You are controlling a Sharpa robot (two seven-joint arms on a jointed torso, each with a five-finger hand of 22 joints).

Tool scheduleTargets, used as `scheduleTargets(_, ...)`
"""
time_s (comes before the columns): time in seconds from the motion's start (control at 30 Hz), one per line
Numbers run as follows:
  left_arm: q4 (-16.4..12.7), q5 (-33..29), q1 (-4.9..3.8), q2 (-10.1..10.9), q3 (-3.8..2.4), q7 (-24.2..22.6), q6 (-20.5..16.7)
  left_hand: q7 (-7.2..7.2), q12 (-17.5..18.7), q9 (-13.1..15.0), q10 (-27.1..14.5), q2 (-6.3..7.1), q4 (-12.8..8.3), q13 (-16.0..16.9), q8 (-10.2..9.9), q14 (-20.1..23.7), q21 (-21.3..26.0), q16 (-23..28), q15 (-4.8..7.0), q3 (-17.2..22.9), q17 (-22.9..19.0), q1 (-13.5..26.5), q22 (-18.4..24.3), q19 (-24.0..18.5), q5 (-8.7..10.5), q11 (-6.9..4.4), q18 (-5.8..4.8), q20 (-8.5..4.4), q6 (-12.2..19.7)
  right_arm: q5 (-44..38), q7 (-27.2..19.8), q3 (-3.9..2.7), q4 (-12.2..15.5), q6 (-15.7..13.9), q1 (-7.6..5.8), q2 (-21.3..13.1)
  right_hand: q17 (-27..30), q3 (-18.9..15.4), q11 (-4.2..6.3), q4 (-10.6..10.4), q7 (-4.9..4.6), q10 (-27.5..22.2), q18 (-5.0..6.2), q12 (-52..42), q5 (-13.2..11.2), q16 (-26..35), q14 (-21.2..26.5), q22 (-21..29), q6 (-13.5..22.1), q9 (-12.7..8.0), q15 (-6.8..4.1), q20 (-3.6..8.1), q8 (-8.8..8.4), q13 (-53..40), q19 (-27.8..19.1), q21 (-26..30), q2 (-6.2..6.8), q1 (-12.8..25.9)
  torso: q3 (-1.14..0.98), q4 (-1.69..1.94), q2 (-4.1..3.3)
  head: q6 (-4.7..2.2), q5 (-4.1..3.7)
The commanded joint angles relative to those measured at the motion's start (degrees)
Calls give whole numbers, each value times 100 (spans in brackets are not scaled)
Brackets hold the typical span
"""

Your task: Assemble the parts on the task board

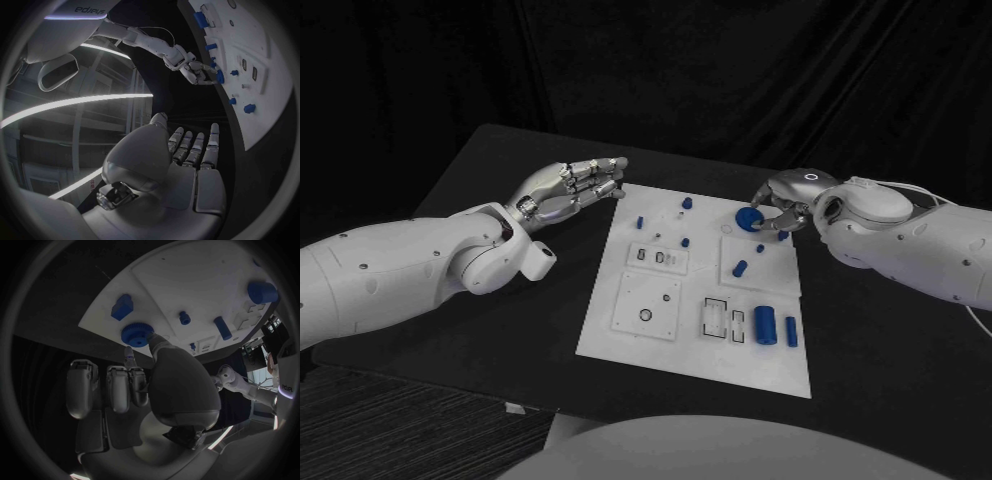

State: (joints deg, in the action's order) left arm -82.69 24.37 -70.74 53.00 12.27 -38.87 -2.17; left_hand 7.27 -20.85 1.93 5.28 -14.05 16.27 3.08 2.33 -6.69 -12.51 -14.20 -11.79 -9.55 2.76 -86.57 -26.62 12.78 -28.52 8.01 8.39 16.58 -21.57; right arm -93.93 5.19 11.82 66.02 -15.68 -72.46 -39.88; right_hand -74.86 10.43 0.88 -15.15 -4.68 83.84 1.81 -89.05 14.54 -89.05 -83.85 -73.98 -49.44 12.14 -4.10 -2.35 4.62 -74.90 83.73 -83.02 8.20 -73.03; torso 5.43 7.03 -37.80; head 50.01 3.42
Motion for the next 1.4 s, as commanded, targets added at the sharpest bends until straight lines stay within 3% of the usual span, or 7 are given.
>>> scheduleTargets(0.03,-26,-36,11,6,-6,-731,53,-35,-67,40,-39,-3,-6,-59,44,-38,12,-42,-33,-58,-56,-78,28,75,-119,29,-111,10,90,1,-22,-3,-45,88,40,28,-1514,22,-73,68,-13,616,12,-95,-114,-95,-615,-1272,-43,68,7,-3,89,-1510,219,-42,-110,121,0,1,2,-1,33)
scheduleTargets(0.2,-34,-36,11,1,-6,-729,65,-36,-69,41,-38,-3,-5,-58,45,-42,11,-49,-34,-56,-55,-78,28,76,-119,30,-111,10,82,1,-43,-4,-106,101,68,63,-1514,46,-74,107,-13,616,13,-95,-37,-95,-615,-1273,-108,91,8,-4,122,-1510,218,-36,-157,102,-1,5,-1,-1,30)
scheduleTargets(0.5,-31,-36,11,24,-6,-727,64,-36,-69,41,-38,-3,-5,-58,45,-42,11,-49,-34,-56,-55,-78,28,76,-119,30,-111,10,82,3,-126,-4,-235,171,105,143,-1514,179,-59,278,10,616,19,-95,655,-95,-615,-1276,-223,161,-13,10,167,-1510,209,-6,-285,75,7,-6,6,-1,58)
scheduleTargets(0.67,-28,-36,12,27,-6,-724,69,-31,-71,42,-38,-4,-4,-58,46,-44,10,-53,-37,-52,-54,-81,28,78,-121,29,-113,11,73,135,-190,-4,-283,173,118,175,-1514,379,-24,439,49,616,27,-95,990,-95,-615,-1271,-511,269,-37,34,301,-1510,193,33,-444,15,-3,10,14,-1,43)
scheduleTargets(1.03,-4,-36,14,15,-6,-722,80,-31,-71,42,-38,-4,-4,-58,46,-44,10,-53,-37,-52,-54,-81,28,78,-121,29,-113,11,73,241,-289,-4,-188,13,124,130,-1514,482,22,725,119,616,35,-95,1046,-95,-615,-1268,-863,536,-79,72,536,-1510,178,74,-480,-40,-11,33,-6,-1,-3)
scheduleTargets(1.23,6,-36,16,24,-6,-711,80,-31,-71,42,-38,-4,-4,-58,46,-44,10,-53,-37,-52,-54,-81,28,78,-121,29,-113,11,73,248,-289,-4,42,-253,105,29,-1514,463,0,789,120,616,36,-95,987,-95,-615,-1268,-925,632,-69,71,595,-1510,177,84,-447,-17,-12,25,-5,-1,29)
scheduleTargets(1.4,24,-36,17,8,-6,-687,103,-13,-82,43,-35,-6,-4,-57,46,-52,8,-67,-41,-42,-52,-87,27,85,-125,18,-117,12,74,251,-293,-4,280,-462,-8,-17,-1514,452,-23,795,112,616,34,-95,940,-95,-615,-1271,-944,675,-50,61,615,-1510,180,83,-443,17,-16,18,-6,-1,45)
